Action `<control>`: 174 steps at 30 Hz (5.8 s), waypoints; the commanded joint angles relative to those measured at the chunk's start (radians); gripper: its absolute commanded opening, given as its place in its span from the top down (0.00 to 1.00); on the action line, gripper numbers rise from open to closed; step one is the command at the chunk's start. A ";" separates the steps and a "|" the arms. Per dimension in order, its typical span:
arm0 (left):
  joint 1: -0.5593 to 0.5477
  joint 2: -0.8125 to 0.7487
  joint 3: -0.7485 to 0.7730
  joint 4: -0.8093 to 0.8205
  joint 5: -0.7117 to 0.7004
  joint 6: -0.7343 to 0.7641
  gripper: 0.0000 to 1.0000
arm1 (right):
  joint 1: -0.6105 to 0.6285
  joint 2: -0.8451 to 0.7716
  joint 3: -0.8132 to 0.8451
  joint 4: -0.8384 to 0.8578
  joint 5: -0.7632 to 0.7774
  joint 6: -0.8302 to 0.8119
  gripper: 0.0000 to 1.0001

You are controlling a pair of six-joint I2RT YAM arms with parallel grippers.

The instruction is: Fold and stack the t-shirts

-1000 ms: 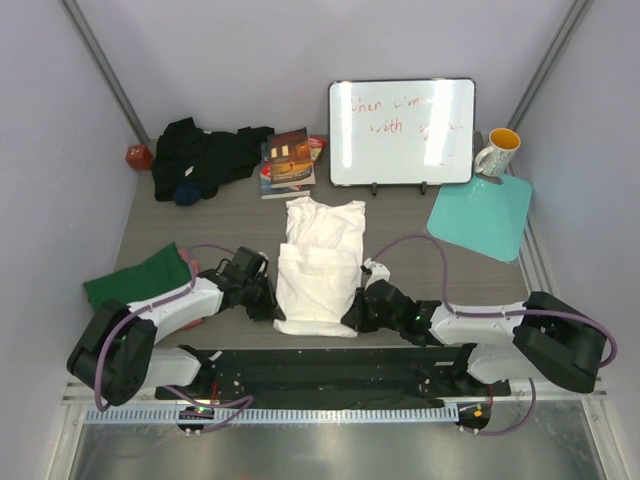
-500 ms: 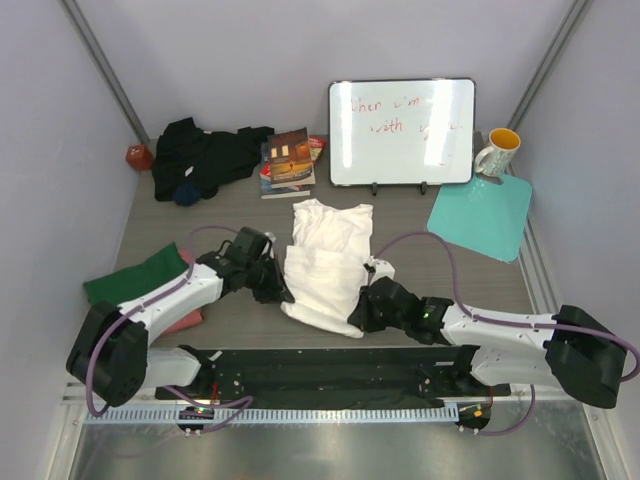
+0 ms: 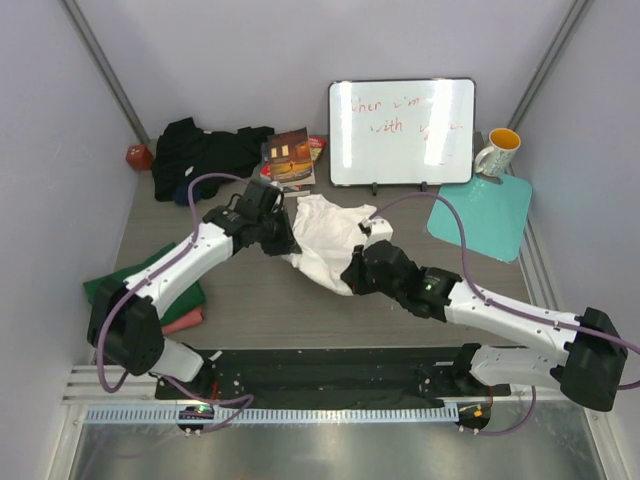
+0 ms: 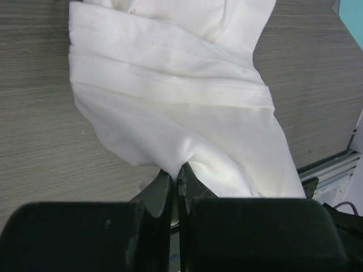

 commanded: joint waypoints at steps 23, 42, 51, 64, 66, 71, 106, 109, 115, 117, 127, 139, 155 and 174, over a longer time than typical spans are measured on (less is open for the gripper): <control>0.084 0.510 0.622 -0.151 -0.127 0.097 1.00 | -0.331 0.376 0.358 -0.037 -0.018 -0.268 0.99; 0.126 0.787 0.909 -0.126 -0.057 0.138 1.00 | -0.417 0.583 0.472 0.038 -0.002 -0.323 0.99; 0.129 0.922 1.061 -0.108 0.011 0.163 1.00 | -0.426 0.645 0.490 0.069 0.053 -0.298 0.99; 0.140 0.950 1.083 -0.128 -0.086 0.143 0.65 | -0.461 0.703 0.518 0.130 0.171 -0.209 0.64; 0.147 0.945 1.087 -0.128 -0.094 0.143 0.64 | -0.465 0.711 0.545 0.130 0.188 -0.208 0.63; 0.167 0.929 1.132 -0.164 -0.144 0.144 0.60 | -0.491 0.735 0.643 0.132 0.211 -0.212 0.62; -0.021 0.794 0.673 0.030 -0.061 0.181 1.00 | -0.371 0.701 0.528 0.072 0.041 -0.360 0.99; -0.021 0.781 0.632 0.020 -0.098 0.190 1.00 | -0.374 0.770 0.548 0.066 0.102 -0.357 0.99; -0.023 0.697 0.451 0.055 -0.120 0.210 1.00 | -0.397 0.800 0.564 0.107 0.117 -0.338 0.99; -0.023 0.685 0.397 0.067 -0.121 0.218 1.00 | -0.400 0.815 0.582 0.128 0.113 -0.340 0.99; -0.040 0.611 0.204 0.089 -0.155 0.179 1.00 | -0.409 0.942 0.823 0.087 0.123 -0.415 0.99; -0.133 0.409 0.006 0.087 -0.178 0.140 1.00 | -0.412 0.956 0.786 0.062 0.071 -0.392 0.99; -0.201 0.093 -0.048 0.004 -0.296 0.097 0.77 | -0.356 0.441 0.469 0.050 0.030 -0.381 0.79; -0.158 0.425 0.317 -0.069 -0.416 0.192 1.00 | -0.198 0.402 0.271 0.029 0.005 -0.269 0.99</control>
